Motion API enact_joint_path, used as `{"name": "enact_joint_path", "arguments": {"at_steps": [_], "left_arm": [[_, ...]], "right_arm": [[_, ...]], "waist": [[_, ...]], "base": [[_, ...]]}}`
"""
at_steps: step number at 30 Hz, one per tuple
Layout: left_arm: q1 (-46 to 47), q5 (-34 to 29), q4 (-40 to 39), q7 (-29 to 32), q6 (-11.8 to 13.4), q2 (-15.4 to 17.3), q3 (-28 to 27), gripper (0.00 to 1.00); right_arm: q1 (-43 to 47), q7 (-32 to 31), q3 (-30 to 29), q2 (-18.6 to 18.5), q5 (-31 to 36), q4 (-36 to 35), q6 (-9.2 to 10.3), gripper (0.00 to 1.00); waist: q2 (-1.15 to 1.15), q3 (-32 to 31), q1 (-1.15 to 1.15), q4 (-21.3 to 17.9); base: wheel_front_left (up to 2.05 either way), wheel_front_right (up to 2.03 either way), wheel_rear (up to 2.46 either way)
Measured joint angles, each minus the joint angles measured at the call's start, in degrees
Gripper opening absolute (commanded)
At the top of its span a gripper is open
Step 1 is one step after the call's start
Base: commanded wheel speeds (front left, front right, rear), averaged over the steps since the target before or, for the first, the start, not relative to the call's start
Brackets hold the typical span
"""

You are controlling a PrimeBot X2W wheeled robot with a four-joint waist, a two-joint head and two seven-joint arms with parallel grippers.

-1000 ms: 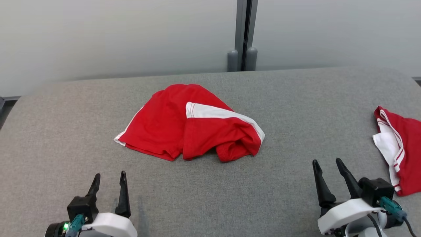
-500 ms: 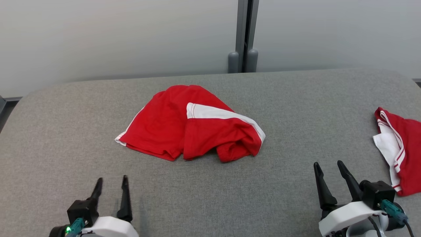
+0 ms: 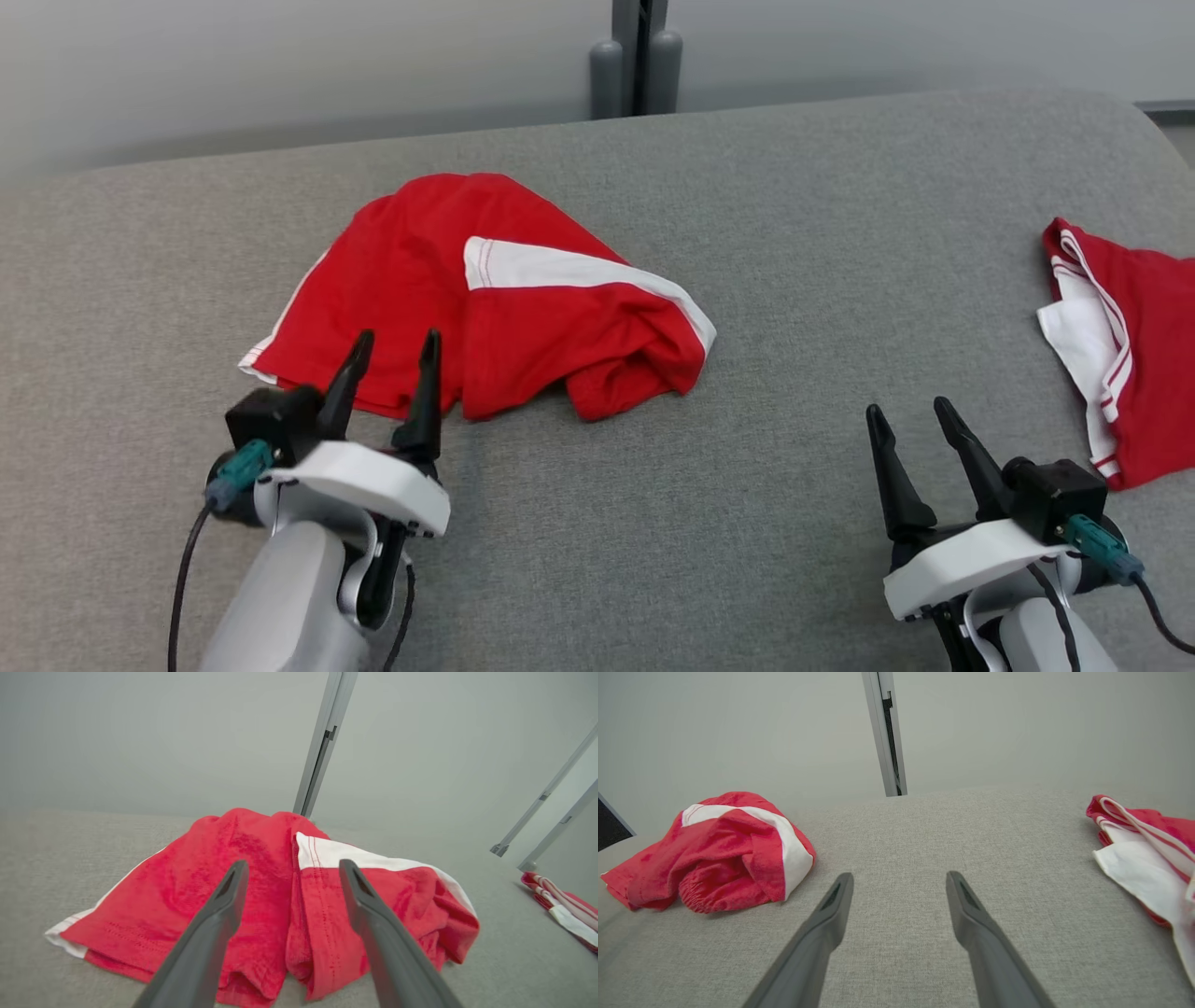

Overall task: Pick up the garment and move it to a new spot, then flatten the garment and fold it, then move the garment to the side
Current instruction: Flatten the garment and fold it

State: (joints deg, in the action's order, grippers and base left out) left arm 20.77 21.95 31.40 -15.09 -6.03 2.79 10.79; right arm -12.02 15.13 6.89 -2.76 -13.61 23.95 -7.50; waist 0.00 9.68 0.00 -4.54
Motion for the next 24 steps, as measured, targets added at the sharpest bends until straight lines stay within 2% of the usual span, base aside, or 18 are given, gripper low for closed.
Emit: {"name": "enact_joint_path", "arguments": {"at_steps": [9, 15, 19, 24], "left_arm": [[12.04, 3.48, 6.83, 0.0, -0.98, -0.05, 4.66, 1.0], [17.16, 3.53, 14.22, 0.01, -0.96, 0.05, 2.93, 1.0], [18.89, 3.47, 15.85, 0.0, -0.97, 0.3, 0.26, 1.0], [19.51, 3.99, 18.79, 0.0, -1.09, 0.23, 0.43, 1.0]], "right_arm": [[-2.1, 0.0, 1.16, -0.01, -1.13, -0.79, 0.0, 1.0], [-2.81, 0.0, 1.57, -0.01, -1.9, -1.46, 0.0, 1.0], [-3.25, 0.0, 1.6, -0.02, -2.16, -1.8, 0.0, 1.0], [-3.72, 0.0, 1.66, -0.02, -2.49, -1.92, 0.0, 1.0]], "waist": [[0.0, 4.64, 0.0, -4.32], [0.0, 6.77, 0.0, -6.27], [0.0, 7.62, 0.0, -6.88], [0.0, 8.36, 0.0, -7.04]], "base": [[0.0, 0.0, 0.0], [0.0, 0.0, 0.0], [0.0, 0.0, 0.0], [0.0, 0.0, 0.0]]}}
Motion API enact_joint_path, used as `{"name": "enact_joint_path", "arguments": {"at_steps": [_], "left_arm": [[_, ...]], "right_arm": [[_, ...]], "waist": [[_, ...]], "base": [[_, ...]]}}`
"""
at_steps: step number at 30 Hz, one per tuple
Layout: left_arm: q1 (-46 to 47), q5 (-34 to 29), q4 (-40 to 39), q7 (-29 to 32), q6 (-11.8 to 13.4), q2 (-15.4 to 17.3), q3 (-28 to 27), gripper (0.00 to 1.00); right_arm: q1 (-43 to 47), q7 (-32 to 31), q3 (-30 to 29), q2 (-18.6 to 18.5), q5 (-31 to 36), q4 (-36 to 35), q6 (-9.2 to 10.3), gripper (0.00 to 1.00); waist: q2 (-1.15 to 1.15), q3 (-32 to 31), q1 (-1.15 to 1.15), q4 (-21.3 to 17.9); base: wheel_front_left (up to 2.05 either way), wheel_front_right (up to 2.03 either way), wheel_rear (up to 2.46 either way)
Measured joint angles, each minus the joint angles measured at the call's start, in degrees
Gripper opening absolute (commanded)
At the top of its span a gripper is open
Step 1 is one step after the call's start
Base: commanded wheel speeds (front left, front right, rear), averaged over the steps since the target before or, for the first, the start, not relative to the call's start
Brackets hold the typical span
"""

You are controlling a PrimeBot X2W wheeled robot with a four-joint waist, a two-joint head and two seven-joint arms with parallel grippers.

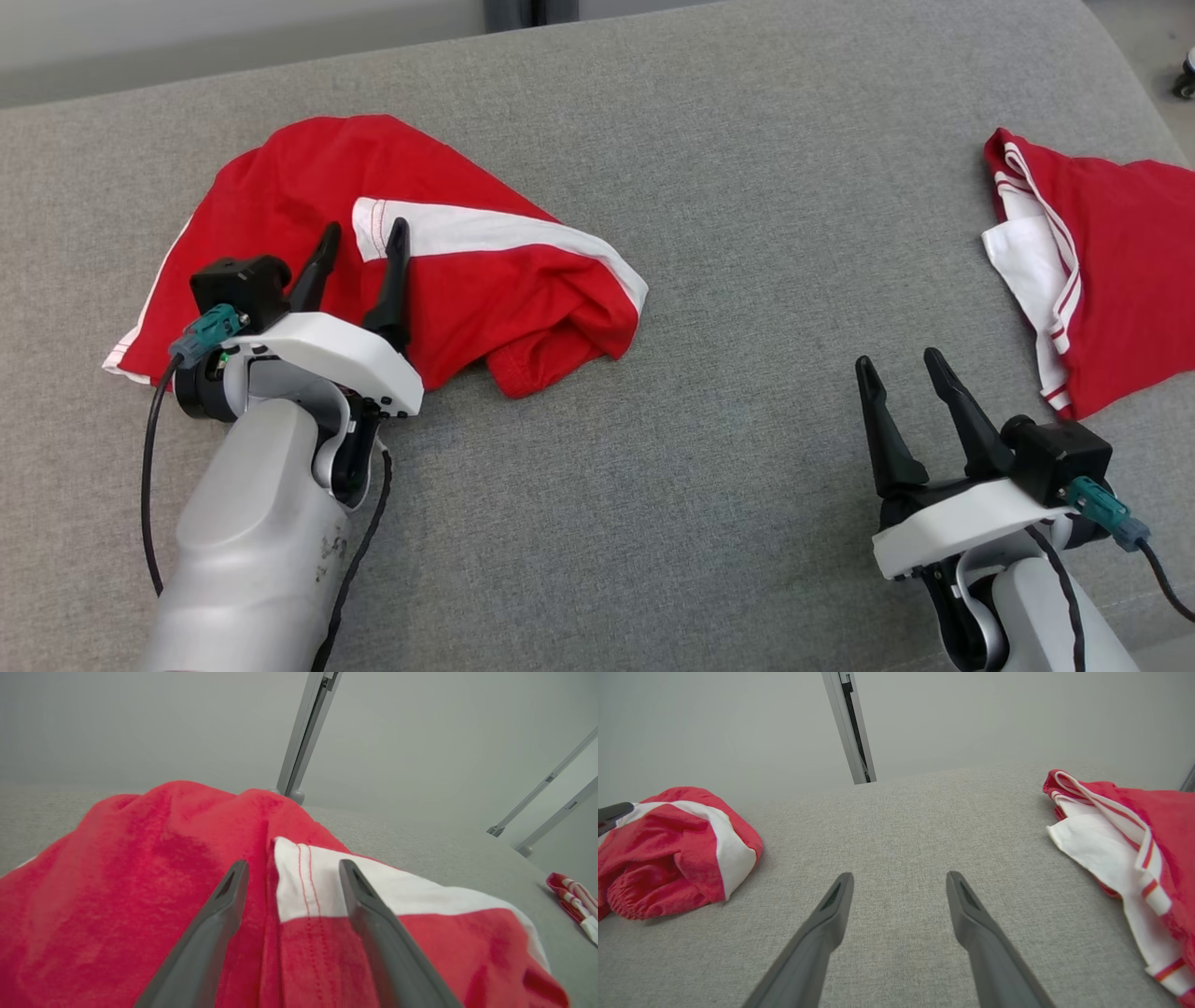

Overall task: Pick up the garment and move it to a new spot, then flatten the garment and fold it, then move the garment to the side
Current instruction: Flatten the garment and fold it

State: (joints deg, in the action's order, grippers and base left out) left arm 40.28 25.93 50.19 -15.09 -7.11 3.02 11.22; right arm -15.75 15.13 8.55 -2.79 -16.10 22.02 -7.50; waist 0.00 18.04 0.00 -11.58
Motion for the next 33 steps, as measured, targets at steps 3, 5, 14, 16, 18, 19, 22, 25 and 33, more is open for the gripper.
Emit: {"name": "enact_joint_path", "arguments": {"at_steps": [3, 5, 14, 16, 18, 19, 22, 25, 33], "left_arm": [[0.18, 0.96, 1.24, 0.0, -0.24, 0.0, 0.53, 1.0], [0.25, 2.0, 1.31, 0.0, -0.31, -0.02, 1.71, 1.0], [0.66, 5.34, -0.75, 0.01, -0.31, 0.38, 6.11, 0.0], [0.71, 3.31, -2.57, -0.01, -0.32, 1.27, 5.6, 0.0], [0.49, 2.24, -3.64, -0.01, -0.31, 1.51, 5.47, 0.0], [0.21, 1.27, -4.04, -0.02, -0.32, 1.43, 5.91, 0.0], [-0.32, 0.05, -5.45, 0.0, -0.32, 0.79, 7.73, 0.0], [-0.32, -0.54, -7.89, 0.0, -0.32, 0.25, 10.95, 0.0], [1.47, 4.27, -18.98, 0.0, -0.32, -0.25, 23.36, 0.0]], "right_arm": [[-0.13, 0.0, 0.07, 0.0, -0.01, 0.07, 0.0, 1.0], [-0.16, 0.0, 0.19, 0.0, -0.02, 0.1, 0.0, 1.0], [-0.46, 0.0, 0.59, 0.01, 0.01, 0.62, 0.0, 1.0], [-0.46, 0.0, 0.13, 0.01, 0.08, 0.74, 0.0, 1.0], [-0.46, 0.0, -0.57, 0.01, 0.09, 0.94, 0.0, 1.0], [-0.46, 0.0, -0.82, 0.0, 0.09, 1.08, 0.0, 1.0], [-0.4, 0.0, -1.42, 0.0, 0.1, 1.53, 0.0, 1.0], [-0.16, 0.0, -1.85, 0.0, 0.1, 2.0, 0.0, 1.0], [1.45, 0.0, -2.02, 0.01, -0.02, 4.01, 0.0, 1.0]], "waist": [[0.0, 0.08, 0.0, 0.04], [0.0, 0.14, 0.0, 0.05], [0.0, 0.28, 0.0, -0.06], [0.0, 0.1, 0.0, -0.06], [0.0, -0.26, 0.0, -0.09], [0.0, -0.52, 0.0, -0.12], [0.0, -1.5, 0.0, -0.17], [0.0, -2.7, 0.0, -0.21], [0.0, -6.84, 0.0, -0.06]], "base": [[0.0, 0.0, 0.0], [0.0, 0.0, 0.0], [0.0, 0.0, 0.0], [0.0, 0.0, 0.0], [0.0, 0.0, 0.0], [0.0, 0.0, 0.0], [0.0, 0.0, 0.0], [0.0, 0.0, 0.0], [0.0, 0.0, 0.0]]}}
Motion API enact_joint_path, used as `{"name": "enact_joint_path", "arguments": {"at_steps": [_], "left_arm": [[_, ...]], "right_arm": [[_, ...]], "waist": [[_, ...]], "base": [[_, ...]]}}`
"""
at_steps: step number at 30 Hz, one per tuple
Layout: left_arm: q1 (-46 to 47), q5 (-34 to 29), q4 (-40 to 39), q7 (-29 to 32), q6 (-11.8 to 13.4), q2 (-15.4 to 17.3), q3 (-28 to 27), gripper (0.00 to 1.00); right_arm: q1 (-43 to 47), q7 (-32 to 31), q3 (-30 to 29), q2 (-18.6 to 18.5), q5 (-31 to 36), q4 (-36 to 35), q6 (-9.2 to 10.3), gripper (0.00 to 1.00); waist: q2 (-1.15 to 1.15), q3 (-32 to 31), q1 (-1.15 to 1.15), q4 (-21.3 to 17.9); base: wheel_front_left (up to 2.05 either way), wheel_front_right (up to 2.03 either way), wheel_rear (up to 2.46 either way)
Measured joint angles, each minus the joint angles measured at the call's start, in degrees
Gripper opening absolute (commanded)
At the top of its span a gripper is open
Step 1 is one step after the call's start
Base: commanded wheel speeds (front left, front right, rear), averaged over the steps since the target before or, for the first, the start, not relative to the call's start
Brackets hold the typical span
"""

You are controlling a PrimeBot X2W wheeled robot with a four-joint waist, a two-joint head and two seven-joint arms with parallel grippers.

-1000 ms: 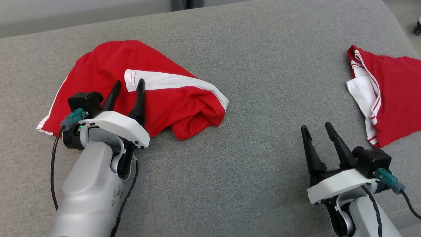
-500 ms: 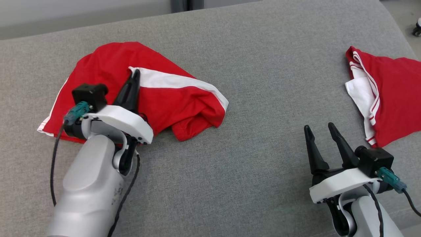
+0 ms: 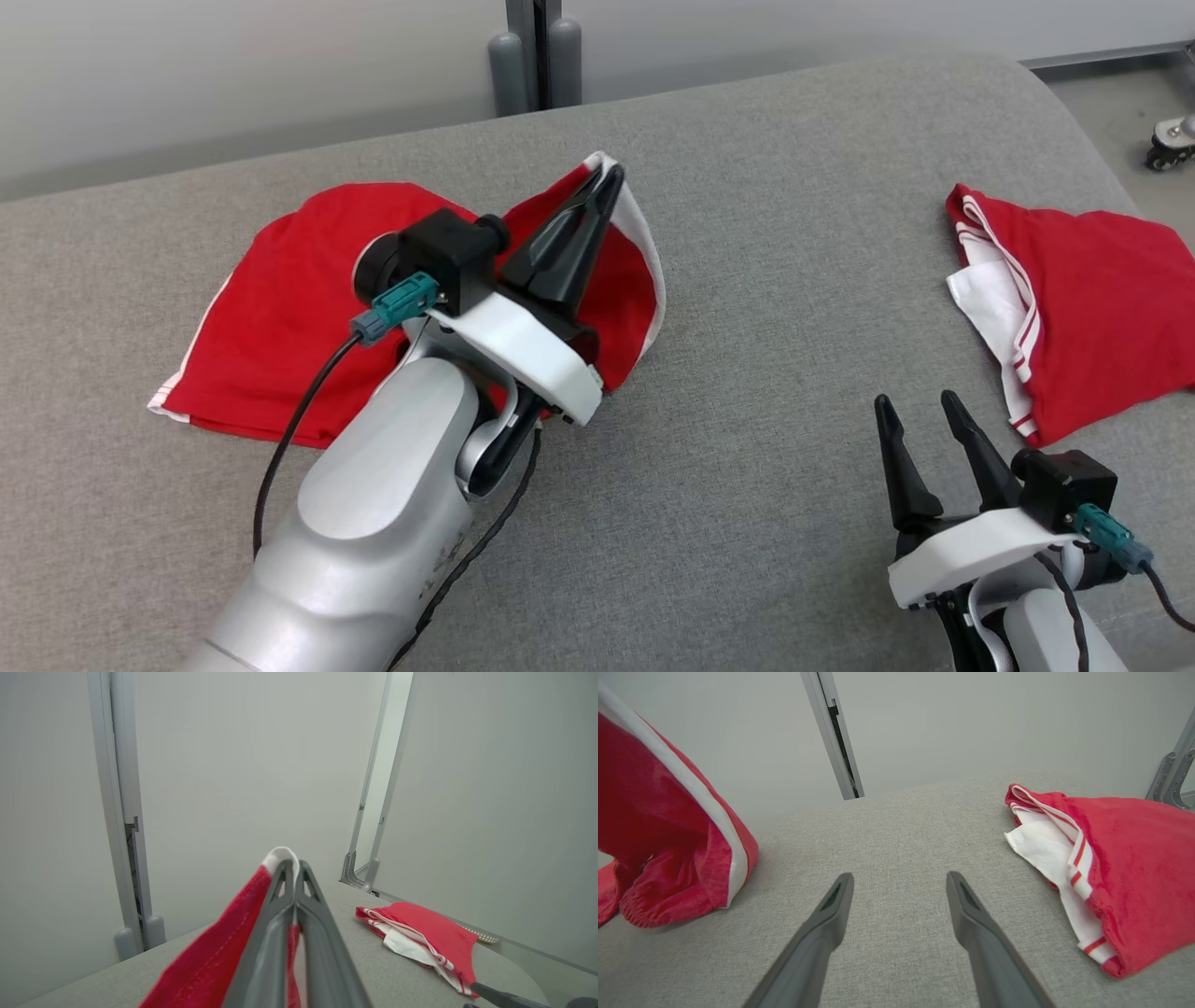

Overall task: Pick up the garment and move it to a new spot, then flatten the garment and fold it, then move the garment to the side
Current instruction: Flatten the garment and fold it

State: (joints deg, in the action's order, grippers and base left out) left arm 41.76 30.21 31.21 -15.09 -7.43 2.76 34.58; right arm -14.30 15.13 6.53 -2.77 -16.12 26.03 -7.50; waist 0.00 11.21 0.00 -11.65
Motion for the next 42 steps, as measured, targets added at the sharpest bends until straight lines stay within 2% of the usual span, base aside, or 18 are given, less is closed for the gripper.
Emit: {"name": "enact_joint_path", "arguments": {"at_steps": [3, 6, 9, 12, 15, 21, 27, 34, 39, 40, 41, 42], "left_arm": [[1.15, 2.72, -4.21, 0.0, 0.09, -0.03, 1.22, 0.0], [1.92, 4.15, -6.93, -0.01, 2.2, -0.08, 0.25, 0.0], [1.81, 3.45, -8.08, -0.01, 4.26, -0.03, -2.85, 0.0], [-0.03, 0.99, -7.75, -0.04, 5.19, -0.05, -8.05, 0.0], [-2.58, -0.4, -7.24, -0.04, 5.22, 0.59, -12.05, 0.0], [-14.74, -3.22, -5.23, -0.04, 3.89, 3.72, -22.24, 0.0], [-25.63, -5.86, -4.48, -0.04, 2.9, 3.0, -33.84, 0.0], [-29.93, -10.44, -0.88, -0.03, 2.41, 1.62, -41.02, 0.0], [-31.9, -14.64, 0.29, -0.04, 3.46, 1.33, -45.56, 0.0], [-32.17, -15.27, 0.76, -0.04, 3.47, 1.26, -46.1, 0.25], [-32.5, -15.97, 0.96, -0.03, 3.57, 1.08, -46.6, 0.6], [-32.76, -17.01, 1.11, -0.04, 3.88, 0.93, -46.67, 1.0]], "right_arm": [[0.95, 0.0, -0.24, 0.0, -0.07, 0.49, 0.0, 1.0], [1.63, 0.0, -0.6, -0.02, -0.1, 0.74, 0.0, 1.0], [1.92, 0.0, -1.01, 0.02, -0.45, 0.77, 0.0, 1.0], [1.93, 0.0, -1.32, -0.01, -0.57, 0.75, 0.0, 1.0], [1.94, 0.0, -1.45, 0.03, -0.58, 0.68, 0.0, 1.0], [2.15, 0.0, -2.32, 0.01, -0.3, 0.64, 0.0, 1.0], [2.66, 0.0, -3.39, 0.01, 1.69, 0.89, 0.0, 1.0], [2.69, 0.0, -2.48, 0.01, 2.44, 1.14, 0.0, 1.0], [3.11, 0.0, -1.86, 0.01, 2.45, 1.33, 0.0, 1.0], [3.15, 0.0, -1.74, 0.0, 2.45, 1.33, 0.0, 1.0], [3.2, 0.0, -1.67, 0.0, 2.46, 1.33, 0.0, 1.0], [3.27, 0.0, -1.59, 0.0, 2.48, 1.34, 0.0, 1.0]], "waist": [[0.0, -1.56, 0.0, 0.38], [0.0, -2.66, 0.0, 1.23], [0.0, -3.13, 0.0, 2.43], [0.0, -3.26, 0.0, 3.83], [0.0, -3.32, 0.0, 4.69], [0.0, -3.4, 0.0, 7.11], [0.0, -3.97, 0.0, 9.86], [0.0, -5.06, 0.0, 11.28], [0.0, -5.73, 0.0, 11.37], [0.0, -5.86, 0.0, 11.39], [0.0, -5.98, 0.0, 11.41], [0.0, -6.09, 0.0, 11.45]], "base": [[0.0, 0.0, 0.0], [0.0, 0.0, 0.0], [0.0, 0.0, 0.0], [0.0, 0.0, 0.0], [0.0, 0.0, 0.0], [0.0, 0.0, 0.0], [0.0, 0.0, 0.0], [0.0, 0.0, 0.0], [0.0, 0.0, 0.0], [0.0, 0.0, 0.0], [0.0, 0.0, 0.0], [0.0, 0.0, 0.0]]}}
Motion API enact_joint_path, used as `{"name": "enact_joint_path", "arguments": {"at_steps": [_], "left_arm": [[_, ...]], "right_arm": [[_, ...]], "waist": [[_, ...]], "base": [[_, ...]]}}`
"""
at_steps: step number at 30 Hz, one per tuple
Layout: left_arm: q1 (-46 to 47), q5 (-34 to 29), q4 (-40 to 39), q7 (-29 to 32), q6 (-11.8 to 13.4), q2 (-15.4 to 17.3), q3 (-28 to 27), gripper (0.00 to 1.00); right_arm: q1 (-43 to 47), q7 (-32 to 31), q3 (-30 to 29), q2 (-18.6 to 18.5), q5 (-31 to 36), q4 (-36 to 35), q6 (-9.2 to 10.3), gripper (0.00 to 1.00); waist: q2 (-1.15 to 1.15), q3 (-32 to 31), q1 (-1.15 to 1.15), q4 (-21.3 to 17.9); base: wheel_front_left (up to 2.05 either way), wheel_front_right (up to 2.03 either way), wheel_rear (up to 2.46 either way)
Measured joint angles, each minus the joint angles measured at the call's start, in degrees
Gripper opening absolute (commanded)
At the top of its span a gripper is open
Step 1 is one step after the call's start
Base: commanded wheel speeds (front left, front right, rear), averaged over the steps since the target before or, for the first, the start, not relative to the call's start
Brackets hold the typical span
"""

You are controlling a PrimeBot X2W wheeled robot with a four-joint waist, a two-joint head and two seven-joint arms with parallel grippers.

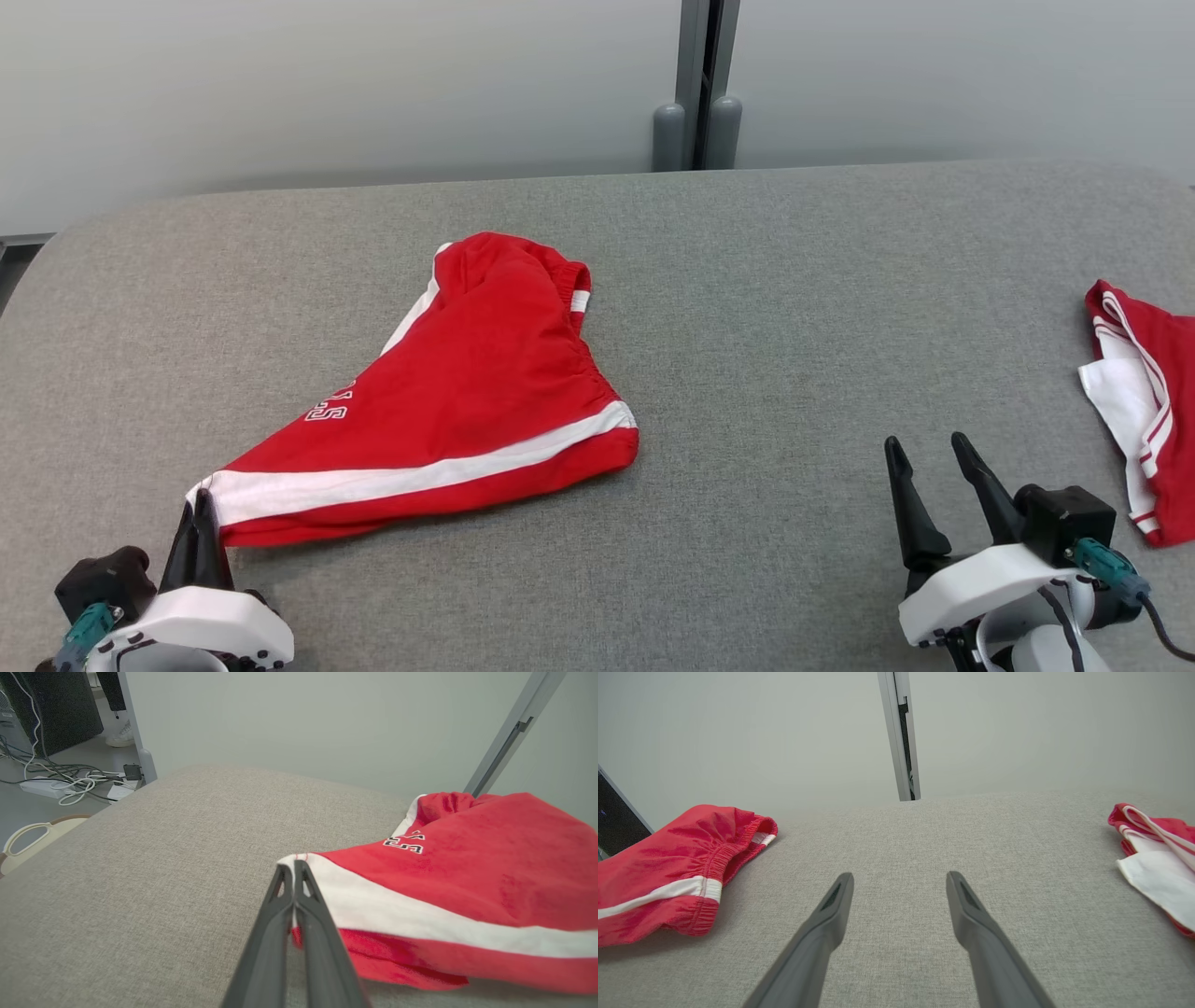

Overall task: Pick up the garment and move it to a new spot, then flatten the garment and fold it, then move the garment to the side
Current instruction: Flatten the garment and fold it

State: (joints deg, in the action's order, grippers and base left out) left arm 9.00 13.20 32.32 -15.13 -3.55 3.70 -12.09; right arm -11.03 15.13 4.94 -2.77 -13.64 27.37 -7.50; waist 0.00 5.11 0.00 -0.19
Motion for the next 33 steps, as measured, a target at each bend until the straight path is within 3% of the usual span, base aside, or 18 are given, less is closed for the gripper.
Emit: {"name": "enact_joint_path", "arguments": {"at_steps": [7, 20, 33], "left_arm": [[-0.31, -3.83, -1.74, 0.01, 3.14, -0.7, -1.36, 1.0], [0.88, -0.16, -4.71, 0.01, 2.61, -0.93, 8.84, 1.0], [1.7, 1.67, -6.13, 0.0, 3.22, -0.89, 11.72, 1.0]], "right_arm": [[0.32, 0.0, 2.41, -0.01, -0.16, 0.01, 0.0, 1.0], [-7.0, 0.0, 10.36, 0.03, -5.03, 4.48, 0.0, 1.0], [-12.95, 0.0, 12.52, 0.04, -8.44, 14.47, 0.0, 1.0]], "waist": [[0.0, -0.1, 0.0, 1.11], [0.0, 2.49, 0.0, 9.6], [0.0, 6.53, 0.0, 16.9]], "base": [[0.0, 0.0, 0.0], [0.0, 0.0, 0.0], [0.0, 0.0, 0.0]]}}
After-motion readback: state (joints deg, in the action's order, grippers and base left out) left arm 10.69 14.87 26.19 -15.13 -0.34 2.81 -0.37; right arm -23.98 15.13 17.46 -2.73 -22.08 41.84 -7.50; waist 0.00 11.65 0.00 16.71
